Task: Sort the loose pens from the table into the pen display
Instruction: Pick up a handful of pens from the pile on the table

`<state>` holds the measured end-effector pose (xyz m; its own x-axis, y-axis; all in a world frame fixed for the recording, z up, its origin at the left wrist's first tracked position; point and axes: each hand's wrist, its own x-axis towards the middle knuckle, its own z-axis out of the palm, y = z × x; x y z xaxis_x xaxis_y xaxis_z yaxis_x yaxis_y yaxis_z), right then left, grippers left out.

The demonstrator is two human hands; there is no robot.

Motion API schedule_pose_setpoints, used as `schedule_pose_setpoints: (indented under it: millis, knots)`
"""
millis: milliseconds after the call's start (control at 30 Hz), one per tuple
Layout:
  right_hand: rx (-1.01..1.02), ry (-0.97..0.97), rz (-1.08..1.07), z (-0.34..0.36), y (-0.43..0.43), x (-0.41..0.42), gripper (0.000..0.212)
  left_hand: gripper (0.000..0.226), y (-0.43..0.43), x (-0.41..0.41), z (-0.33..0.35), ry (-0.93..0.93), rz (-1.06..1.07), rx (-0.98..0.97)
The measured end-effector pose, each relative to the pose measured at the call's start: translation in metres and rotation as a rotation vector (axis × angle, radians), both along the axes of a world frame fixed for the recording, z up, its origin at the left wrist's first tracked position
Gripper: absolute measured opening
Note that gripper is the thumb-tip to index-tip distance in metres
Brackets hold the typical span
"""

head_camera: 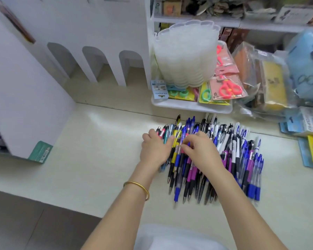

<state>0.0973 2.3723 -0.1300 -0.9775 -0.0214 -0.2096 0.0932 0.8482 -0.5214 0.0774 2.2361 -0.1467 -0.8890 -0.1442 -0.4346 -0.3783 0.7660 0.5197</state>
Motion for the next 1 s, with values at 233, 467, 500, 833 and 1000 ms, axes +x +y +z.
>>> schedule_pose_setpoints:
  millis: [233, 467, 500, 833, 1000]
  knots:
    - [0.095, 0.014, 0.072, -0.001, -0.005, 0.002, 0.036, 0.069, 0.003, 0.003, -0.015, 0.144, -0.133, -0.120]
    - [0.088, 0.021, 0.085, -0.002, -0.003, 0.002, 0.033, 0.053, -0.002, 0.005, -0.011, 0.133, -0.150, -0.084]
    - [0.078, 0.023, 0.079, -0.001, -0.002, 0.002, 0.030, 0.053, -0.002, 0.006, -0.010, 0.127, -0.157, -0.093]
    - [0.035, 0.031, 0.061, -0.004, 0.004, 0.002, 0.016, 0.070, 0.004, 0.010, -0.006, 0.083, -0.167, -0.108]
    - [-0.047, 0.076, 0.024, -0.004, 0.007, 0.005, 0.019, 0.079, 0.009, 0.018, -0.015, 0.202, -0.237, -0.254]
